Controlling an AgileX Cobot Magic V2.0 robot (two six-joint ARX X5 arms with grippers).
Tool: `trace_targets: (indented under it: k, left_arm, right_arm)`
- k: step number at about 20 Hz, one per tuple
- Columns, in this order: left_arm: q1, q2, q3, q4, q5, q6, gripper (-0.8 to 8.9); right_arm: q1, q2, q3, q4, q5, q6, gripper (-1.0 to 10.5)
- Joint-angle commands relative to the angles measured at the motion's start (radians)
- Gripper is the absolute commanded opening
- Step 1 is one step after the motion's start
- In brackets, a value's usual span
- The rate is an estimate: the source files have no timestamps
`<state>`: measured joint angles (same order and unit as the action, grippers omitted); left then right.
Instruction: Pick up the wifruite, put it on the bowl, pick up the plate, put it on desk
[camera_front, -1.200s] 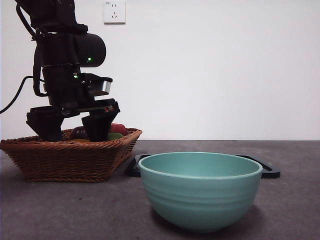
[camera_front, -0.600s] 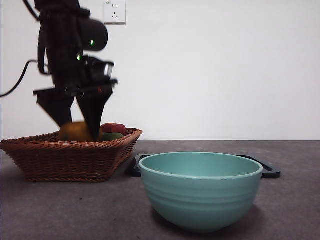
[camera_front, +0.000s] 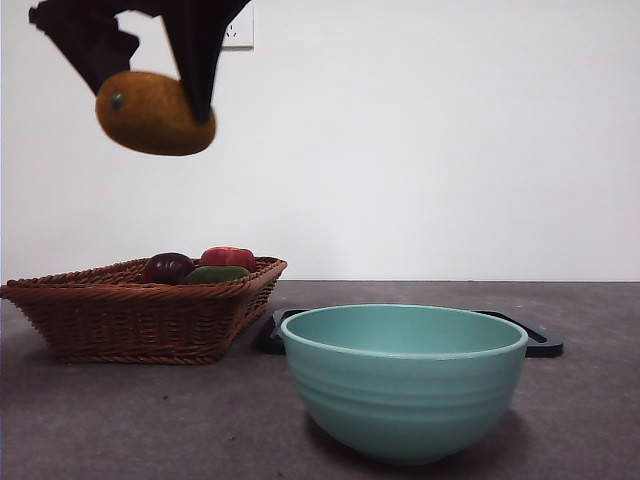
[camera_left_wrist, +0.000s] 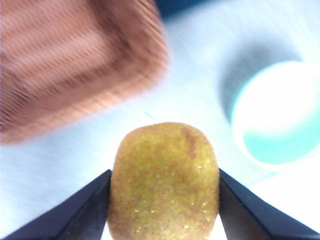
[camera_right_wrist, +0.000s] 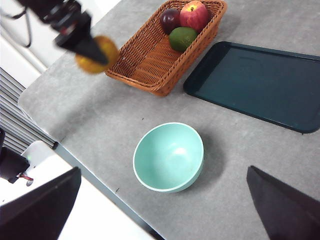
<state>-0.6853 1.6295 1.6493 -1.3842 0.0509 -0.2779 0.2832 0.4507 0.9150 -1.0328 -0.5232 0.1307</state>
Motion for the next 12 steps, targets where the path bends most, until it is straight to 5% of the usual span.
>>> trace_targets:
  k: [1, 12]
  left_arm:
    - [-0.081, 0.013, 0.025, -0.003, 0.001, -0.140, 2.76]
    - [-0.354, 0.150, 0.025, 0.184, -0.009, -0.265, 2.76]
  right_arm:
    - [0.005, 0.003, 0.016, 0.003, -0.001, -0.003, 6.6]
    - [0.005, 0.003, 0.017, -0.008, -0.001, -0.004, 6.6]
